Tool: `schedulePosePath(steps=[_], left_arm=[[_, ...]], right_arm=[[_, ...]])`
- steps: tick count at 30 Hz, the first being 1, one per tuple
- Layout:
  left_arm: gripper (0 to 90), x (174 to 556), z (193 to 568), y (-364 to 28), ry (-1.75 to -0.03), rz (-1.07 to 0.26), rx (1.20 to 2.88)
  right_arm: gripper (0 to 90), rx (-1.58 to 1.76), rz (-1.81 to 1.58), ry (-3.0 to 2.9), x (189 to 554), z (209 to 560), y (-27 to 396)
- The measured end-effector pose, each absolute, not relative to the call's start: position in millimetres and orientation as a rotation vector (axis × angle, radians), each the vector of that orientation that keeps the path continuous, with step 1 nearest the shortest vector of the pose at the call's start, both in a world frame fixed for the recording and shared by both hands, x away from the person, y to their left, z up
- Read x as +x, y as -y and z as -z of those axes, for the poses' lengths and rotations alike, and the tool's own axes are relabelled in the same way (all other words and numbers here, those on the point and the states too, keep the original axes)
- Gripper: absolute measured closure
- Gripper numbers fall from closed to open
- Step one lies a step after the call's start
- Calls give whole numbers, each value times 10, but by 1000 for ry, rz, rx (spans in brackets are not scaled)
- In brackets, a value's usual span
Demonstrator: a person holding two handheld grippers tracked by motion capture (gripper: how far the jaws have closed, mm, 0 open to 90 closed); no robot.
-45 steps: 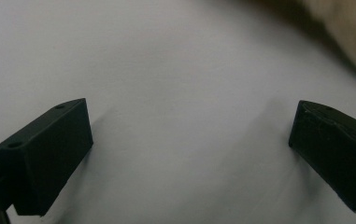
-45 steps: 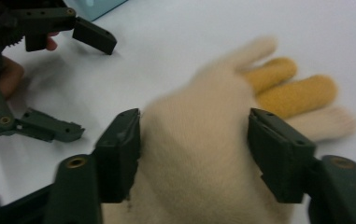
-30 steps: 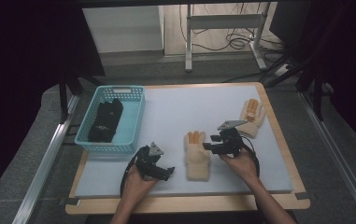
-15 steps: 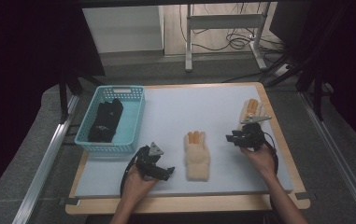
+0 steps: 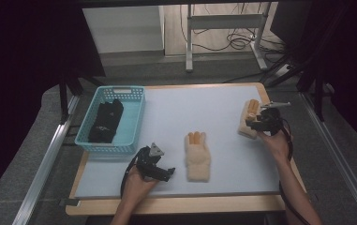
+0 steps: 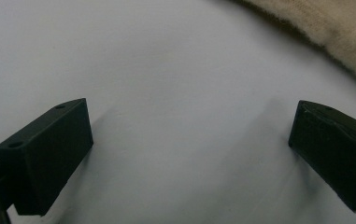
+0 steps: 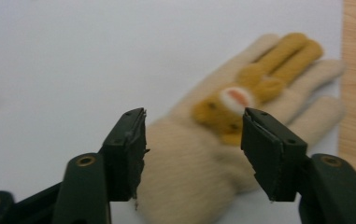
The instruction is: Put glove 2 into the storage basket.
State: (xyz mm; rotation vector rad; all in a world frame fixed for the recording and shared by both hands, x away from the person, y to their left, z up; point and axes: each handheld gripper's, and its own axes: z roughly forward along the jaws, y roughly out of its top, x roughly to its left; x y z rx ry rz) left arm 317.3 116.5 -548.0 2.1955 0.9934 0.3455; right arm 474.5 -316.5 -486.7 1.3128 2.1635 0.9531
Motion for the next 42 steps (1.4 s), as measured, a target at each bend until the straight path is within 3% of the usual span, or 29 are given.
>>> schedulePosePath(steps=[16, 18, 20, 25, 33, 42], left_arm=[[0, 3176, 5481, -1167, -989, -349, 2196], [0, 3176, 5481, -1167, -989, -348, 2196], [0, 3176, 5481, -1167, -990, -348, 2196], [0, 3176, 5481, -1167, -990, -349, 2196], [0, 3177, 5481, -1167, -990, -348, 2197], [1, 3176, 5482, -1165, -991, -348, 2194]], right_arm=[[370, 1314, -888, -2154, 5123, 5129, 3135], [394, 1325, -892, -2150, 5148, 5152, 3137], [486, 1331, -901, -2152, 5154, 5158, 3135], [561, 1310, -913, -2171, 5106, 5129, 3150], [565, 1287, -1048, -2191, 4907, 4930, 3213], [564, 1189, -1134, -2269, 4572, 4763, 2972]])
